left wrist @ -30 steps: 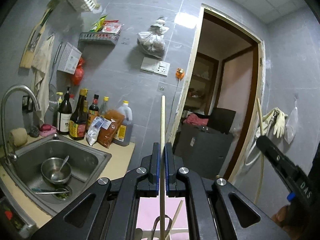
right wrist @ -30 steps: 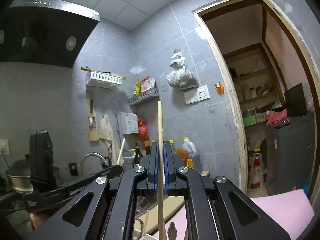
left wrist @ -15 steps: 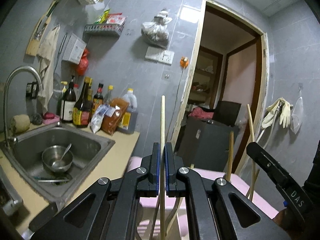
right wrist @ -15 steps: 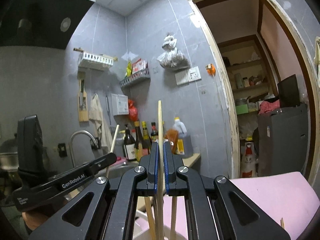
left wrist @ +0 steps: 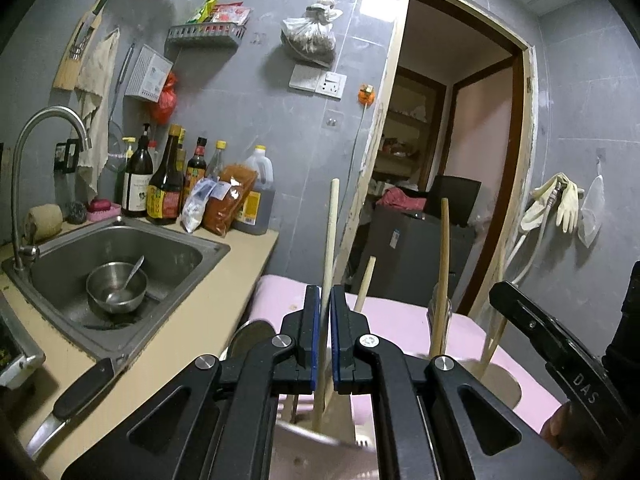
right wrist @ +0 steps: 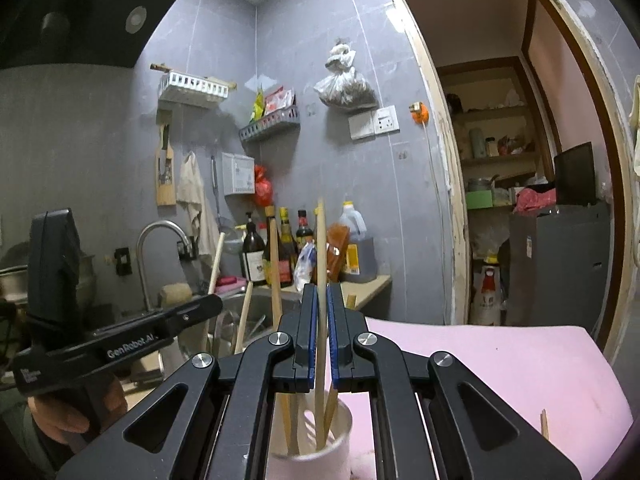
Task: Organize utensils
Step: 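Lower both utensils into the basket and open both tools, then move both open tools down toward the last spoon and chopstick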
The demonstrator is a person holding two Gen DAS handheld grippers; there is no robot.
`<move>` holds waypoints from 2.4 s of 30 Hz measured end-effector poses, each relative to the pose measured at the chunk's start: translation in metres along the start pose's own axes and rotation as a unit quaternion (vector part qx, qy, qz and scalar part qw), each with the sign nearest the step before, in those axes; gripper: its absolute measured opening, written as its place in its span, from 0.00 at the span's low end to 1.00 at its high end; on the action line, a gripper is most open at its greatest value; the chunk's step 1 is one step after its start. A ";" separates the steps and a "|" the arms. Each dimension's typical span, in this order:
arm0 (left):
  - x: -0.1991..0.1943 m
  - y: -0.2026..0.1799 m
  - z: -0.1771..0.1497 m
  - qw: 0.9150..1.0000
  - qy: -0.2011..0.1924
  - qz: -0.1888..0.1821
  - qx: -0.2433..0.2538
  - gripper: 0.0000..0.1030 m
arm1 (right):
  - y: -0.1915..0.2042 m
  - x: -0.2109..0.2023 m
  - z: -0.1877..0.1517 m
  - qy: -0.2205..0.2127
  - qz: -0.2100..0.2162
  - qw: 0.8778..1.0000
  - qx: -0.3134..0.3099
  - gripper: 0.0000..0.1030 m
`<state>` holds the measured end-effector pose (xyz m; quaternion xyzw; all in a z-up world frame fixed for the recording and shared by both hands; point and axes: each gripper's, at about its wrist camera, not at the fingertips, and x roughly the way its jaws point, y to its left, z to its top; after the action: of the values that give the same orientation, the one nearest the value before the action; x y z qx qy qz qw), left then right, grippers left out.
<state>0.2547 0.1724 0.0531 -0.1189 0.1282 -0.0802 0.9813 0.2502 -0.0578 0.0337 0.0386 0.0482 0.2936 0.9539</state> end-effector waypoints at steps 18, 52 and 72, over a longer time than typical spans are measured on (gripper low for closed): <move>-0.028 -0.021 0.011 1.000 -0.006 -0.014 -0.005 0.34 | -0.006 -0.033 0.019 -0.025 0.017 1.000 0.001 0.24; -0.026 -0.169 -0.030 0.993 0.009 -0.083 0.086 0.98 | -0.122 -0.155 0.029 -0.035 -0.120 0.992 -0.028 1.00; 0.025 -0.201 -0.103 0.966 0.217 -0.071 0.119 0.98 | -0.167 -0.139 -0.020 0.167 -0.120 0.978 -0.031 0.99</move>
<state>0.2250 -0.0469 0.0016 0.0106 0.3189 -0.1884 0.9288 0.2270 -0.2730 0.0061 -0.0470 0.2015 0.1809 0.9615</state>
